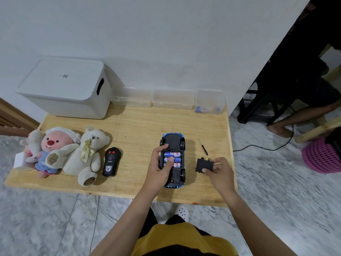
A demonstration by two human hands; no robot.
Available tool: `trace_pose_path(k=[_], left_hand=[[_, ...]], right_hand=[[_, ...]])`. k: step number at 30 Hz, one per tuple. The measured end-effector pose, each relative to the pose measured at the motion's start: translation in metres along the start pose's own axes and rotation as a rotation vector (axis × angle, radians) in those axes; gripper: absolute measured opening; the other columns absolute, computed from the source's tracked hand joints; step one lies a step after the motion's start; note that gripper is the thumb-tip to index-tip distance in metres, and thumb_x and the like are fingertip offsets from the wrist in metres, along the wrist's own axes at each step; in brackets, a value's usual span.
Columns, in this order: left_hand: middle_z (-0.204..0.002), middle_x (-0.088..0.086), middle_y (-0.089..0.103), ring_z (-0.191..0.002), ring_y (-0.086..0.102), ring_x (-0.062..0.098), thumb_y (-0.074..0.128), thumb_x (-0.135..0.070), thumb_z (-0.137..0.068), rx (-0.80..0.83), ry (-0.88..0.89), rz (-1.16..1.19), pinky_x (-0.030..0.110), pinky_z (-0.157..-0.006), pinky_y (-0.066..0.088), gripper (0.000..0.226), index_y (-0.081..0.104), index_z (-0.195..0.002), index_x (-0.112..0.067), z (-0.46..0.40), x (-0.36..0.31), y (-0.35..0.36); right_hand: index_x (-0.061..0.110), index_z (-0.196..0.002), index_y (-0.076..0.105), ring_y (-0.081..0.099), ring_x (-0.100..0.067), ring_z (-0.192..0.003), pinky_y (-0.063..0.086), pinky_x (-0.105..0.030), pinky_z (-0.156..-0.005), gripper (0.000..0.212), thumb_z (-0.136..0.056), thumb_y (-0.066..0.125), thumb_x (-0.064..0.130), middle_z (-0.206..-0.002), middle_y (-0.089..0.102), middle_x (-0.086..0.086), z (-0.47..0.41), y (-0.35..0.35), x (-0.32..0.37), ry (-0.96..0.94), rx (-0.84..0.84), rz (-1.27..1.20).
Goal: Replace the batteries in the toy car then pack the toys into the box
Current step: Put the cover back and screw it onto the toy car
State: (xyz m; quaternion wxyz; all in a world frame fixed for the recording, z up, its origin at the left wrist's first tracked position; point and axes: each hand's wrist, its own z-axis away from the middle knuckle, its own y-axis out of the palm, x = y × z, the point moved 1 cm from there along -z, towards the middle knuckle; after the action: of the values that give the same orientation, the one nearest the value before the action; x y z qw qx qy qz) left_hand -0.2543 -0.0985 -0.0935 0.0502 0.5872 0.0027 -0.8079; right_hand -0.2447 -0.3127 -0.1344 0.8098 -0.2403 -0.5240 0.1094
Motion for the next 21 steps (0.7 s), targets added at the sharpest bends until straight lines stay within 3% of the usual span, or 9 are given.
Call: trace_pose_path(k=[2,5,8,14,21], left_hand=[[-0.127,0.005,0.056,-0.118,0.054,0.031,0.063,-0.03,-0.087,-0.009,0.026,-0.063,0.053,-0.083,0.055,0.037,0.051,-0.115,-0.05,0.0,-0.001,0.0],[-0.116,0.005,0.061,-0.106,0.06,0.029,0.062,-0.016,-0.09,-0.008,0.062,-0.069,0.052,-0.078,0.057,0.04,0.053,-0.111,-0.049,-0.001,-0.003,0.0],[-0.12,0.008,0.059,-0.109,0.057,0.033,0.065,-0.024,-0.086,-0.013,0.024,-0.055,0.053,-0.078,0.057,0.036,0.053,-0.111,-0.046,-0.002,-0.005,0.0],[-0.112,0.012,0.064,-0.093,0.067,0.033,0.065,-0.025,-0.089,-0.124,-0.051,0.07,0.052,-0.069,0.059,0.019,0.051,-0.096,-0.036,-0.004,-0.008,0.006],[-0.108,0.016,0.064,-0.082,0.067,0.037,0.067,-0.027,-0.087,-0.18,-0.054,0.006,0.054,-0.061,0.058,0.023,0.045,-0.087,-0.034,-0.011,-0.009,0.004]], right_hand=[[0.02,-0.096,0.051,0.064,-0.017,-0.069,0.04,-0.021,-0.054,0.037,-0.073,0.08,0.014,-0.076,0.066,-0.003,0.002,-0.001,0.004,0.004,0.001,-0.034],[0.026,-0.091,0.051,0.064,-0.016,-0.069,0.041,-0.022,-0.056,0.037,-0.072,0.081,0.016,-0.075,0.068,-0.003,0.004,-0.004,0.014,0.002,0.007,-0.098],[0.031,-0.088,0.05,0.065,-0.016,-0.071,0.042,-0.022,-0.059,0.039,-0.071,0.082,0.016,-0.073,0.069,-0.004,0.007,-0.006,0.027,-0.022,0.022,-0.151],[0.031,-0.087,0.051,0.065,-0.023,-0.071,0.048,-0.028,-0.065,0.04,-0.068,0.084,0.016,-0.074,0.069,-0.008,0.011,-0.006,0.045,-0.09,0.03,-0.221],[0.029,-0.091,0.053,0.065,-0.02,-0.067,0.05,-0.031,-0.066,0.04,-0.068,0.084,0.017,-0.07,0.069,-0.005,0.017,-0.008,0.055,-0.168,0.043,-0.236]])
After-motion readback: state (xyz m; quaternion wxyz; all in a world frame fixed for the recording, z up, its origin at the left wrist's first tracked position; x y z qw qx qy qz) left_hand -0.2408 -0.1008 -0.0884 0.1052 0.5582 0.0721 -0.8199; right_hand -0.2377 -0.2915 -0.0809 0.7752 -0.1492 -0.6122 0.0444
